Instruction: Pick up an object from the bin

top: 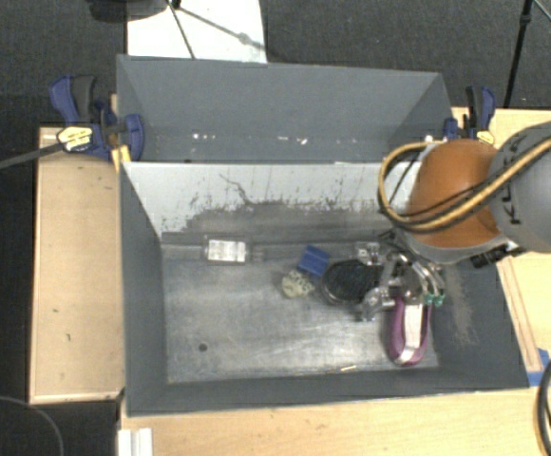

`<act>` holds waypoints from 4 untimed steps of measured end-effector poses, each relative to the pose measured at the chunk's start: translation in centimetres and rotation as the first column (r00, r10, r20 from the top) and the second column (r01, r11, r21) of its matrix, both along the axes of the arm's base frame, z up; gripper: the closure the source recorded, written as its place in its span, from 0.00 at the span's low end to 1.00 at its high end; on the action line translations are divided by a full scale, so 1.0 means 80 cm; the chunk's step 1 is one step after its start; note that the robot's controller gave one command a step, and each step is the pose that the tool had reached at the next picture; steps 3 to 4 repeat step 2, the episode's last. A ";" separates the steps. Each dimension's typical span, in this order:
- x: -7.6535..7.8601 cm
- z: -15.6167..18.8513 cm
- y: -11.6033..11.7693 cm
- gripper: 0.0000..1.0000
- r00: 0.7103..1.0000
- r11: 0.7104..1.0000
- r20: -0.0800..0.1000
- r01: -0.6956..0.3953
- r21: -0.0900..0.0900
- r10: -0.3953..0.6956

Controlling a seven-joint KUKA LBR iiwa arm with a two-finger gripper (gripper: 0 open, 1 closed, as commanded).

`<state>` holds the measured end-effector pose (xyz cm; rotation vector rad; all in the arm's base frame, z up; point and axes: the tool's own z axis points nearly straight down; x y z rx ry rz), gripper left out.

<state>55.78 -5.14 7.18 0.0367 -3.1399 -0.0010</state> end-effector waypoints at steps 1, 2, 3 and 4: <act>0.001 0.157 0.003 1.00 0.977 0.977 0.010 -0.212 -0.003 0.212; -0.034 0.223 -0.090 1.00 0.876 0.876 0.005 -0.482 -0.005 0.482; -0.034 0.223 -0.090 1.00 0.876 0.876 0.005 -0.482 -0.005 0.482; -0.034 0.223 -0.090 1.00 0.876 0.876 0.005 -0.482 -0.005 0.482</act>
Offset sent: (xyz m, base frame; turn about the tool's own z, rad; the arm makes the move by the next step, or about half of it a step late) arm -0.0011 0.0022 0.1222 -0.2140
